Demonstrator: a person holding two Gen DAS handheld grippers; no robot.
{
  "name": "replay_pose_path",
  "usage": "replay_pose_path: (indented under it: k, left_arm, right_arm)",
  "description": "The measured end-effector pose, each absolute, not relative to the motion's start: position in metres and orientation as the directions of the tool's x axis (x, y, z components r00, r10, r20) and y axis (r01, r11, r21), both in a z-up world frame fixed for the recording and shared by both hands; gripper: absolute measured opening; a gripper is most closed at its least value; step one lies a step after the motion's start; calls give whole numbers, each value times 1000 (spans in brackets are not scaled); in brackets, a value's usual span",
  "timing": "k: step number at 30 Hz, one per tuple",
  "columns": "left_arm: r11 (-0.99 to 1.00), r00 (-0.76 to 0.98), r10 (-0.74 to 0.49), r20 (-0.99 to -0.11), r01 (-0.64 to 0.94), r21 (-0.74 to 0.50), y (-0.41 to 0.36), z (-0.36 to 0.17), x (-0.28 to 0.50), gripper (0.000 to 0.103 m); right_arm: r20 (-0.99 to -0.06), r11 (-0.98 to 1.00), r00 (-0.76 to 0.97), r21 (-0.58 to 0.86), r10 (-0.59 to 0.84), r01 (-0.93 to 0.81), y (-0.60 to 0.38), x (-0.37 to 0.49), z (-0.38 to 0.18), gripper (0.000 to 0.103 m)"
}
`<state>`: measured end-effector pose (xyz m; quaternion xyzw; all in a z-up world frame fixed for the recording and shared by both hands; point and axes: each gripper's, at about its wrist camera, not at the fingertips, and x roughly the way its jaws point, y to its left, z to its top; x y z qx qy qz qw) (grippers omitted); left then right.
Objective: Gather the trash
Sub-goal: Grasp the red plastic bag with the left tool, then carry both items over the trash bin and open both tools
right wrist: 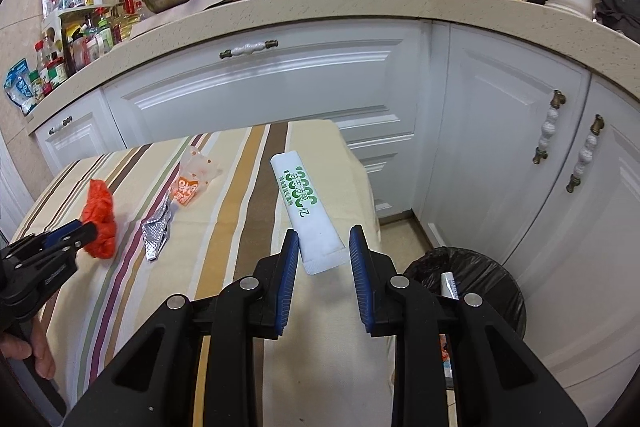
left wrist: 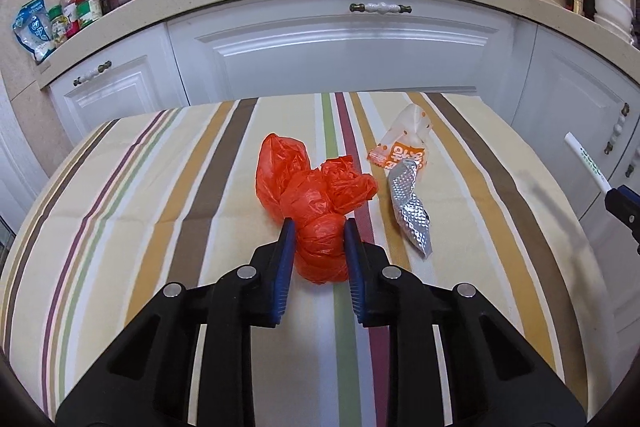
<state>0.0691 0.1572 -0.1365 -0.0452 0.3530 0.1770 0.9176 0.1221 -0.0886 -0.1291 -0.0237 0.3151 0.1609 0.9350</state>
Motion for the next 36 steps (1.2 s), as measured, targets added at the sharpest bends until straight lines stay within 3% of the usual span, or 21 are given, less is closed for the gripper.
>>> replay_pose_path:
  k: [16, 36]
  left_arm:
    - [984, 800, 137, -585, -176, -11, 84, -82, 45, 23]
    - [988, 815, -124, -566, 154, 5, -83, -84, 93, 23]
  right_arm:
    - [-516, 978, 832, 56, 202, -203, -141, 93, -101, 27]
    - [-504, 994, 864, 96, 7, 48, -261, 82, -104, 27]
